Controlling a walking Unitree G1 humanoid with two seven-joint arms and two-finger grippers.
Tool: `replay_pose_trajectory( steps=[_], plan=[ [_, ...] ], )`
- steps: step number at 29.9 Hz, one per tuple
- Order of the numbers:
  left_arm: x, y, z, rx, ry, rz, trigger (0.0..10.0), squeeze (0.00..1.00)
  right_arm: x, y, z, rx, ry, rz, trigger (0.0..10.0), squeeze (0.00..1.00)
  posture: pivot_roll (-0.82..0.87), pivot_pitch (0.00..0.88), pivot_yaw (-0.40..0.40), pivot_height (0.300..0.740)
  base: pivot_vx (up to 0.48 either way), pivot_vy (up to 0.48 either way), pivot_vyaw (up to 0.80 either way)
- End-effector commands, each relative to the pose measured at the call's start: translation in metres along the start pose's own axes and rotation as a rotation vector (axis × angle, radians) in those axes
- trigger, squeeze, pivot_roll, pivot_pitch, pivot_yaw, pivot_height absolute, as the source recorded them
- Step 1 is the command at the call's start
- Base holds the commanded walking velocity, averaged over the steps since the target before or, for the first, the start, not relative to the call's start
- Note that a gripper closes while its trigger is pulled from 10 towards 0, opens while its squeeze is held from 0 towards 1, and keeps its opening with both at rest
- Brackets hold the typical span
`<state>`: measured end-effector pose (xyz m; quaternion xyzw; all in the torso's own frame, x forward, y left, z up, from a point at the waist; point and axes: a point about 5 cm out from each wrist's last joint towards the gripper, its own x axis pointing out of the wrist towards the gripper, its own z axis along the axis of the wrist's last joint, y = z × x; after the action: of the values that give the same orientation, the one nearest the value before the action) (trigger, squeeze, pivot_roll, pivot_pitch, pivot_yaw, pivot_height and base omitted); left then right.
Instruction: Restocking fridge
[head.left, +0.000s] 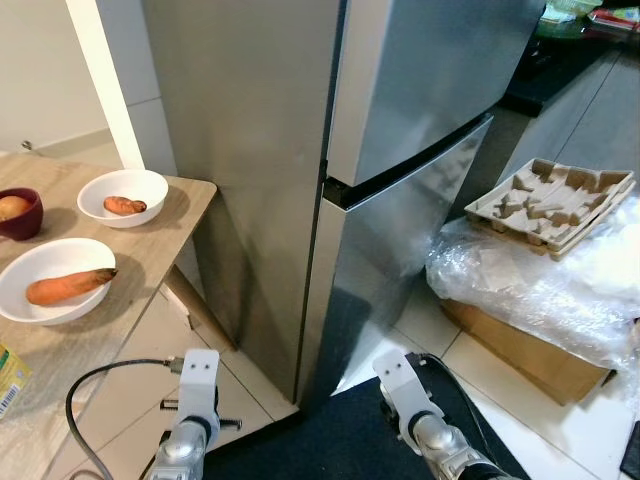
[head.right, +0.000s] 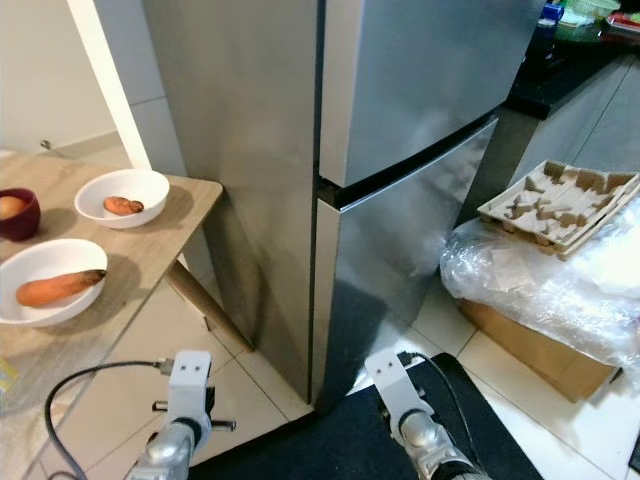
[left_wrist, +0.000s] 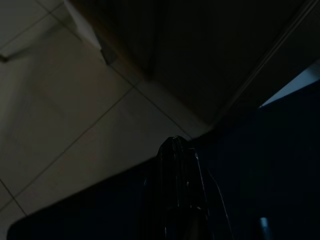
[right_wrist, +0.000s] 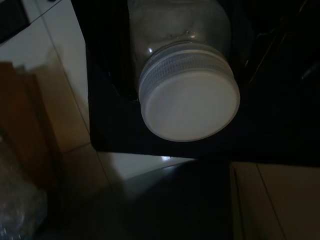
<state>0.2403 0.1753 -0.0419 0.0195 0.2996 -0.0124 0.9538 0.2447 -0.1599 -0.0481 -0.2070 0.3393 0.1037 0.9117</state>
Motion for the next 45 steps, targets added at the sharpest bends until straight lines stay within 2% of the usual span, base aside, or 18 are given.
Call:
replay_pose_trajectory(
  steps=[1,6,12,14,17,18,23,31,35,38,45],
  plan=[
    [0.000,0.001,-0.003,0.023,0.023,-0.008,10.0,0.00,-0.001,-0.004,-0.007,0.024,0.024,-0.027,10.0,0.00,0.04,0.054,-0.014,0.740,0.000,0.000,0.00],
    [0.001,-0.003,-0.002,0.013,0.019,-0.017,10.0,0.00,-0.003,-0.009,-0.011,0.036,0.031,-0.049,10.0,0.00,0.01,0.058,-0.006,0.740,0.000,0.000,0.00],
    [-0.002,-0.006,-0.010,-0.053,0.041,0.008,10.0,0.00,-0.003,-0.016,-0.011,0.034,0.030,-0.064,10.0,0.00,-0.01,0.060,-0.018,0.740,0.000,0.000,0.00],
    [-0.002,-0.004,-0.011,-0.024,0.037,0.031,10.0,0.00,-0.003,-0.017,-0.010,0.025,0.026,-0.063,10.0,0.00,-0.01,0.064,-0.031,0.740,0.000,0.000,0.00],
    [-0.003,-0.002,-0.010,-0.028,0.020,0.050,10.0,0.00,-0.002,-0.017,-0.008,0.018,0.023,-0.061,10.0,0.00,-0.02,0.065,-0.033,0.740,0.000,0.000,0.00],
    [-0.003,-0.001,-0.008,-0.062,0.001,0.060,10.0,0.00,-0.002,-0.017,-0.008,0.015,0.021,-0.058,10.0,0.00,-0.02,0.065,-0.036,0.740,0.000,0.000,0.00],
    [-0.003,0.001,-0.007,-0.105,-0.013,0.071,10.0,0.00,-0.002,-0.015,-0.008,0.005,0.020,-0.050,10.0,0.00,-0.02,0.067,-0.040,0.740,0.000,0.000,0.00],
    [-0.002,-0.001,-0.007,-0.080,-0.011,0.078,10.0,0.00,-0.003,-0.015,-0.009,-0.007,0.019,-0.044,10.0,0.00,-0.04,0.072,-0.044,0.740,0.000,-0.120,0.00],
    [-0.002,-0.002,-0.007,-0.096,-0.013,0.085,10.0,0.00,-0.003,-0.016,-0.010,-0.009,0.020,-0.046,10.0,0.00,-0.04,0.073,-0.043,0.740,0.000,-0.480,0.00],
    [-0.003,-0.002,-0.008,-0.132,-0.017,0.100,10.0,0.00,-0.003,-0.017,-0.011,-0.009,0.021,-0.048,10.0,0.00,-0.04,0.072,-0.042,0.740,0.000,0.000,0.00],
    [-0.002,-0.002,-0.005,-0.140,-0.031,0.099,10.0,0.00,-0.004,-0.019,-0.012,-0.011,0.024,-0.051,10.0,0.00,-0.04,0.070,-0.045,0.740,0.000,0.000,0.00]
  ],
)
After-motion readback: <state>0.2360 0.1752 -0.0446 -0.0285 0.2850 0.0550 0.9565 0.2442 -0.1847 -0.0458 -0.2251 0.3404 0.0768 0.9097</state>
